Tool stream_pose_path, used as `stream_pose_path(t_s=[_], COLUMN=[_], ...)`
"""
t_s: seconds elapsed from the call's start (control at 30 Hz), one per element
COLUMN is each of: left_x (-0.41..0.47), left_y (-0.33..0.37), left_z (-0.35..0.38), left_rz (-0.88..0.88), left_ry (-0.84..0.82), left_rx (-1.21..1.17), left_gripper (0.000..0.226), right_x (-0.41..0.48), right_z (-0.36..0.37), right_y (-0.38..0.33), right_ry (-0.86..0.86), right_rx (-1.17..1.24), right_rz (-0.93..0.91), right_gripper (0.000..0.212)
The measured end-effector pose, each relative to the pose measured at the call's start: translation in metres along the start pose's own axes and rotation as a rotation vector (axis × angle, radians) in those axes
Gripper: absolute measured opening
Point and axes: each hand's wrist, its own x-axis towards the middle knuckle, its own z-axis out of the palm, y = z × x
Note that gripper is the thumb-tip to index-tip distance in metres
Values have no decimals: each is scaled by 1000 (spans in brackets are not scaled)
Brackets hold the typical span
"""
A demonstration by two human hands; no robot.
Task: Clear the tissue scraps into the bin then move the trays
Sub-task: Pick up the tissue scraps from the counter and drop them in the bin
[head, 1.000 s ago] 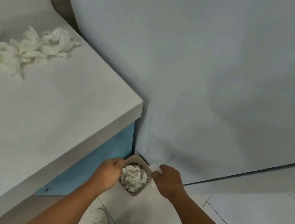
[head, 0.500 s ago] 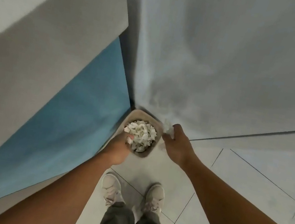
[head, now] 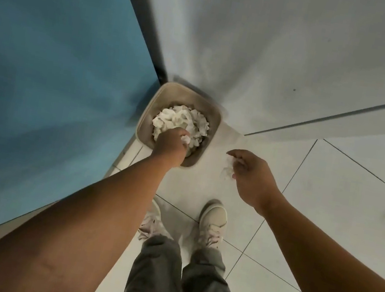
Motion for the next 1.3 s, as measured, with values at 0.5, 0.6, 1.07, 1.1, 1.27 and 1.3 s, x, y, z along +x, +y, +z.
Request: stream_pose_path(t_s=[0.5,0.6,1.07,1.1,1.27,1.3], left_x=[-13,-14,-39,-49,-114,-127], left_y=[-30,-37,-26,-18,42,55], left_z=[-29,-37,-67,-73,-125,-135], left_rz=[58,35,168,163,190,209], left_ry=[131,212,224,223,256,268], left_rx=[-56,-112,-60,-61,-2,21], left_gripper=[34,30,32,33,40,40], right_x=[52,79,71,58,-18,-35], right_z=[43,59,74,65,1,-14], right_y=[-38,-52,-36,-40,-102,-116], right_ry=[106,104,-98,-106,-55,-39], right_rx=[108,57,-131,-151,-206,-210], right_rz=[-65,-87,-35,-44,-163,-197], right_gripper=[27,31,58,56,51,51])
